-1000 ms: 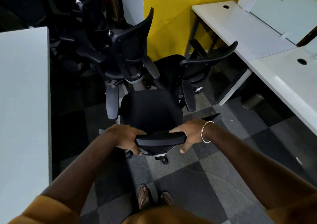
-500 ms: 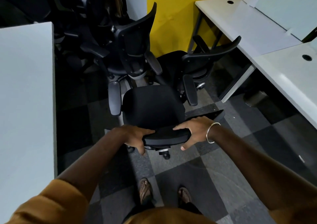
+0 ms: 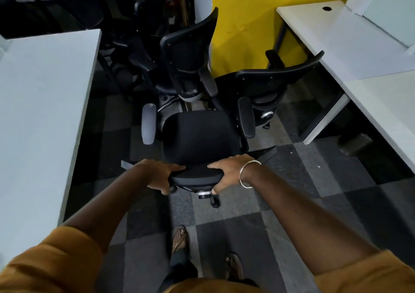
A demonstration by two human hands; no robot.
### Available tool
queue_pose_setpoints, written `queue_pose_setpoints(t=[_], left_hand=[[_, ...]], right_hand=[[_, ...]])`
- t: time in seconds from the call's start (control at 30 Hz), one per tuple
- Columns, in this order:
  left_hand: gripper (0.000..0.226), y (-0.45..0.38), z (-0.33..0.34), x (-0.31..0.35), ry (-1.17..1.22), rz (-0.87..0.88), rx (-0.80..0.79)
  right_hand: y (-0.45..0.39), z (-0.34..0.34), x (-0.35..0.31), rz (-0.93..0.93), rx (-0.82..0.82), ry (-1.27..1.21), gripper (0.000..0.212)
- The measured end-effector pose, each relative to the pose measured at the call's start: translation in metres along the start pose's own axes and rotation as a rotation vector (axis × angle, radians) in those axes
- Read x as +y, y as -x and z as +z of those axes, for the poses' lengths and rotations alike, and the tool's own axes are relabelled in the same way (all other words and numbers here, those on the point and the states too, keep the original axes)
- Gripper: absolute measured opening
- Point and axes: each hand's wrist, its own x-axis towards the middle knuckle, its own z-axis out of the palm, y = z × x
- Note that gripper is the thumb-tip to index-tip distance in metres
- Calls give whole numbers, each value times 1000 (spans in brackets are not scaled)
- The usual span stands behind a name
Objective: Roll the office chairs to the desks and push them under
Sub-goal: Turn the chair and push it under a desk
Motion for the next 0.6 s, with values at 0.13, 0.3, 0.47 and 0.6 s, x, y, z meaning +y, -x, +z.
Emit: queue_pose_setpoints(t=[0.13, 0.3, 0.47, 0.6], left_hand=[[100, 13, 24, 29, 12, -54, 50], [91, 35, 58, 59, 9, -89, 134], [89, 54, 96, 77, 19, -106, 162], [88, 72, 132, 85, 45, -109, 166]], right_hand=[[15, 18, 8, -42, 6, 44, 109], [36, 41, 8, -88, -11, 115, 107], [59, 68, -2, -124, -8, 175, 105], [75, 91, -19, -135, -17, 217, 100]])
